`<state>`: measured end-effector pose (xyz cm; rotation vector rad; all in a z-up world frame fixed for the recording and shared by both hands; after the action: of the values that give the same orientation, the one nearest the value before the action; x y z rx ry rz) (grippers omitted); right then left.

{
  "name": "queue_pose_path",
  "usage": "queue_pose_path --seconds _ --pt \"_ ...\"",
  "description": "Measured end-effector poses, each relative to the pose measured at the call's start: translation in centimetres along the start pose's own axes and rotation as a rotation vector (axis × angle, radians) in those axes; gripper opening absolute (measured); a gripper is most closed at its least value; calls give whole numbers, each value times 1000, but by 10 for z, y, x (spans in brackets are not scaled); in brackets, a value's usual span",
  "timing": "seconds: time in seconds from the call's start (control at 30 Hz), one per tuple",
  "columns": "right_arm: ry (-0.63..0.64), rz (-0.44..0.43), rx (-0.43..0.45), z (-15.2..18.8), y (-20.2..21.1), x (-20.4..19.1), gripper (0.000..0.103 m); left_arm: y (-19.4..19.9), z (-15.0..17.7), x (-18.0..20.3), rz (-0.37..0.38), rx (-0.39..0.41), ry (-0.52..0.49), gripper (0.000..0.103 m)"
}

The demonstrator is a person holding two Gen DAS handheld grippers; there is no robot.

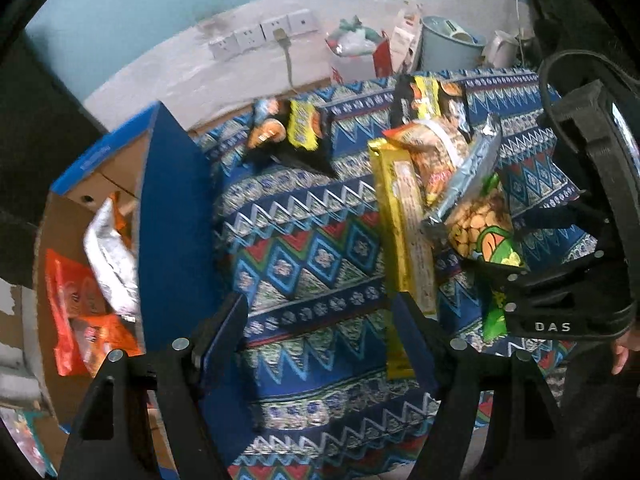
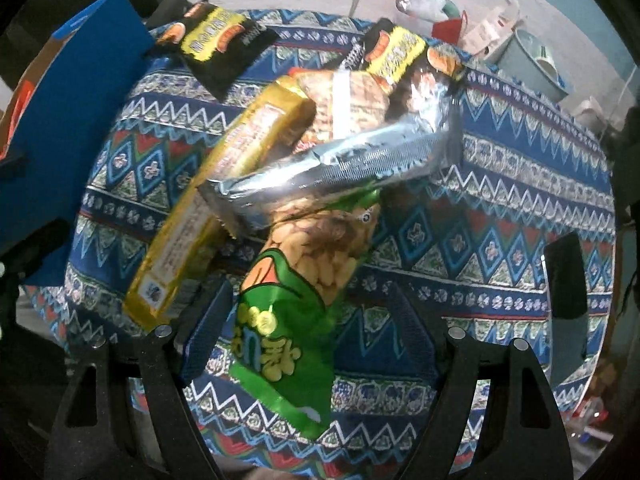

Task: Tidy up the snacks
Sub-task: 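Grasp the long gold wafer bar with the left tool while the right grasps the green peanut bag, then lift the gold bar with the left tool while the right lifts the green peanut bag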

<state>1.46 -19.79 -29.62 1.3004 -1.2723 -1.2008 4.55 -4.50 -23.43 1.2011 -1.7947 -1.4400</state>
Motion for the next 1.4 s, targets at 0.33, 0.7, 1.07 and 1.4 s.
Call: queue_pose_path --seconds 0.33,0.7,1.07,1.4 --pt "40 -7 -30 7 -18 5 39 -23 -4 22 79 -62 13 76" --pt "-58 13 -23 30 -7 60 34 -51 -18 55 110 -124 -2 76" --pt "-144 19 42 35 14 110 34 -83 -32 73 64 -158 -33 76" --pt "-128 16 73 11 17 100 34 -92 -42 79 71 -138 -56 32"
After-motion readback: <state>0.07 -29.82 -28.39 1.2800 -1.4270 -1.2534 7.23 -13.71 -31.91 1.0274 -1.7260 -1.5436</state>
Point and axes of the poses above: each gripper's, at about its wrist camera, not at the fingertips, and y roughly against the way its jaws point, x to its right, z to its underside, the point moved 10 cm from there along -y, roughly the way its jaws point, and after that the axes turned 4 degrees about -x, right-handed, at the moved point
